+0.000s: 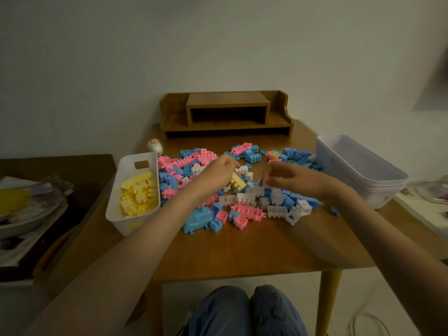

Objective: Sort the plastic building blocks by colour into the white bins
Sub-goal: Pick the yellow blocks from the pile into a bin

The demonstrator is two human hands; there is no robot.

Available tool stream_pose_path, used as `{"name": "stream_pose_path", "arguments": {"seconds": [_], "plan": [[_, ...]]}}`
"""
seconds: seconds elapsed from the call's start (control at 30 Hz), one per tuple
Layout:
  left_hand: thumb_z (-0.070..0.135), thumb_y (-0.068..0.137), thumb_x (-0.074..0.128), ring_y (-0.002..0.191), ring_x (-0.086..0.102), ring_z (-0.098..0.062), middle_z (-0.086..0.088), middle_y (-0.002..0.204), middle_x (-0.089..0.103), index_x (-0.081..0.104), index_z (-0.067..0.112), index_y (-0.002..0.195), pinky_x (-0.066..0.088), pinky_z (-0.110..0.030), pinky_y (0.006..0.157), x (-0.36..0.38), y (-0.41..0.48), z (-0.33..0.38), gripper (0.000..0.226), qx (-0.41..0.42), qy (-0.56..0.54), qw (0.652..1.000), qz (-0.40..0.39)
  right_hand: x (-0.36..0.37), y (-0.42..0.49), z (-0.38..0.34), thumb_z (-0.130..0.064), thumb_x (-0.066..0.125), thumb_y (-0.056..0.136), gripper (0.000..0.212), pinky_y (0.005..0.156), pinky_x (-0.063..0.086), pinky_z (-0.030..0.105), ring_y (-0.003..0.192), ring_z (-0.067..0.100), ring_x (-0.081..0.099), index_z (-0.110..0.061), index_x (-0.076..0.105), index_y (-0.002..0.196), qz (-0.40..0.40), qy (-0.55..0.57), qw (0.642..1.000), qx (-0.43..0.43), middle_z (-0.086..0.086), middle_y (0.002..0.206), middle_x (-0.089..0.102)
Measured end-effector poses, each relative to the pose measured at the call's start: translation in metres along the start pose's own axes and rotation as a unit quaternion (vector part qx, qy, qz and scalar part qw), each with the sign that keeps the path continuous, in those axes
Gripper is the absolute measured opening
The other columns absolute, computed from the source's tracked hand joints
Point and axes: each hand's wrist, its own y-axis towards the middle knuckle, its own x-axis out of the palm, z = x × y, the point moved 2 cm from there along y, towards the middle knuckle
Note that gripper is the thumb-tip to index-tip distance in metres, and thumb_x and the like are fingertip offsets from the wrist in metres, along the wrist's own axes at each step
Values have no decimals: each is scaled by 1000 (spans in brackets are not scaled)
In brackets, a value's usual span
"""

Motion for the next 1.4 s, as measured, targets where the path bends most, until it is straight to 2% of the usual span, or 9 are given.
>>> {"name": "stream_pose_path", "arguments": {"seconds": [0.17,0.33,0.4,0.53,0.67,0.77,1.03,1.2,1.4], "plan": [[35,98,42,72,51,-16,-6,90,58,57,16,115,41,-30,64,0,14,2,30,-10,31,999,27,-18,23,13,-4,38,94,19,81,44,24,93,17,54,-16,53,92,115,8,993,37,2,99,57],[27,102,33,69,49,-12,0,90,55,54,15,116,47,-31,65,6,37,13,28,-13,44,999,-2,-32,66,49,-17,39,96,25,90,42,35,98,21,51,-18,61,84,164,-32,980,109,6,105,55],[19,101,32,65,55,-18,-5,98,61,56,22,108,49,-35,60,12,50,21,25,4,67,997,-28,-39,85,65,-18,37,97,25,99,39,40,110,26,49,-20,62,99,184,-91,972,111,10,116,54],[7,98,35,95,61,-30,-4,118,56,64,25,98,46,-32,63,28,82,36,34,33,113,991,-63,-49,108,88,-12,35,96,45,109,20,39,133,31,30,-21,38,140,181,-215,947,154,12,145,36],[10,95,44,96,60,-26,-2,109,60,67,13,107,49,-30,71,51,122,42,25,50,301,950,-66,-50,121,101,-17,37,98,47,109,18,37,135,27,31,-20,30,145,106,-311,929,168,8,149,33],[27,92,53,78,57,-23,-6,83,58,62,9,94,42,-32,60,71,145,37,20,71,374,922,-75,-51,129,105,-16,45,95,38,103,28,34,124,28,43,-15,44,133,109,-289,938,159,11,138,47],[15,94,46,81,55,-24,-10,92,56,59,4,106,41,-31,64,86,155,32,21,63,362,927,-81,-58,123,109,-11,44,93,25,73,38,30,99,27,53,-6,49,118,193,-184,952,152,16,116,58],[14,90,53,94,58,-23,-9,108,62,62,9,111,45,-30,70,52,137,44,23,65,299,952,-9,-64,104,96,-14,51,92,25,75,40,30,99,26,53,-7,52,115,257,-101,951,142,14,114,58],[24,93,51,80,55,-20,-5,93,60,62,9,102,39,-31,62,-14,88,50,21,48,289,948,124,-62,81,47,-23,52,93,26,70,43,26,90,17,54,-13,55,117,249,-45,961,112,5,106,57]]}}
